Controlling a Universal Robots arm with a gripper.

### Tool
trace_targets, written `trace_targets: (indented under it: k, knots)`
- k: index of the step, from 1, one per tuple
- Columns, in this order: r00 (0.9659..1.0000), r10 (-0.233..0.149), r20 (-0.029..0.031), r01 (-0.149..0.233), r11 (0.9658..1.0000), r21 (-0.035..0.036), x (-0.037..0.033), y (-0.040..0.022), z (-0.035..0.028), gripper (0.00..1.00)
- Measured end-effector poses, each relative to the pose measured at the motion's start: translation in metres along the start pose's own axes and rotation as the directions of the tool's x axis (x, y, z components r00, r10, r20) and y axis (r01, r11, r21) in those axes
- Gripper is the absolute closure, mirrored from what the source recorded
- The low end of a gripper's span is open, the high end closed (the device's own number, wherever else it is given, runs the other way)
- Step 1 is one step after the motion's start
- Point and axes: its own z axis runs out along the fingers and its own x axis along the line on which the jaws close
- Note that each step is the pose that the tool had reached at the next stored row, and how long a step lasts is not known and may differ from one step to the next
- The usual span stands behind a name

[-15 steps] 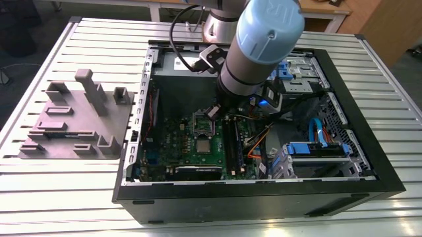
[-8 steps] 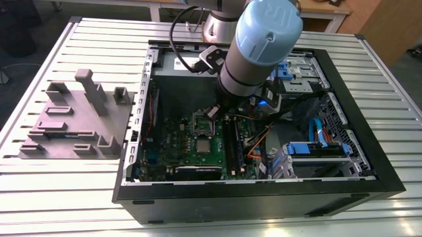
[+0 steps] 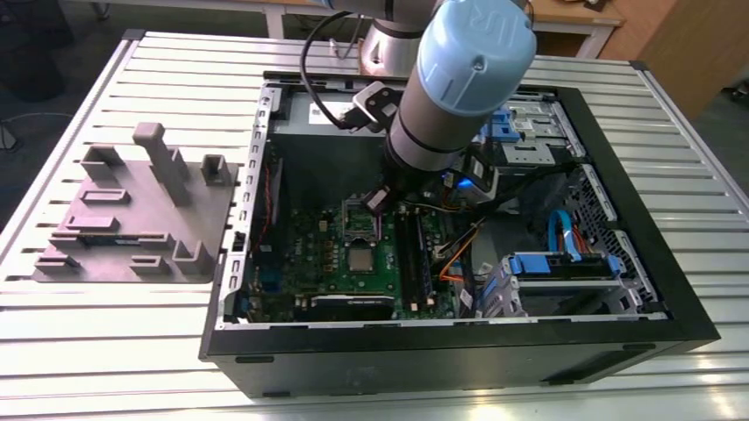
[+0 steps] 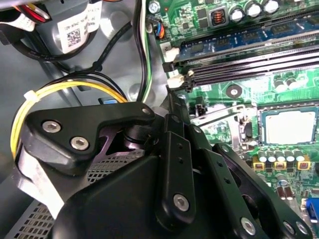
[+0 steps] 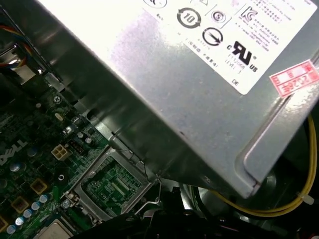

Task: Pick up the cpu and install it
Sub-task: 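Close the cpu cover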

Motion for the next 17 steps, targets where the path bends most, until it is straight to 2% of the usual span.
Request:
trace_targets:
  k: [3,8,12,17]
  knots:
    - [0.9999,0.004,-0.0164,-0.004,1.0,0.0052,-0.0001,0.0003,-0.0002,0.9]
    - [0.9995,0.007,-0.0301,-0.007,1.0,0.0067,-0.0012,0.0019,-0.0041,0.9]
    - [0.9992,0.009,-0.0379,-0.008,0.9999,0.0094,-0.0022,0.0034,-0.0093,0.9]
    - [0.9991,0.009,-0.0415,-0.009,0.9999,0.011,-0.0033,0.0052,-0.0161,0.9]
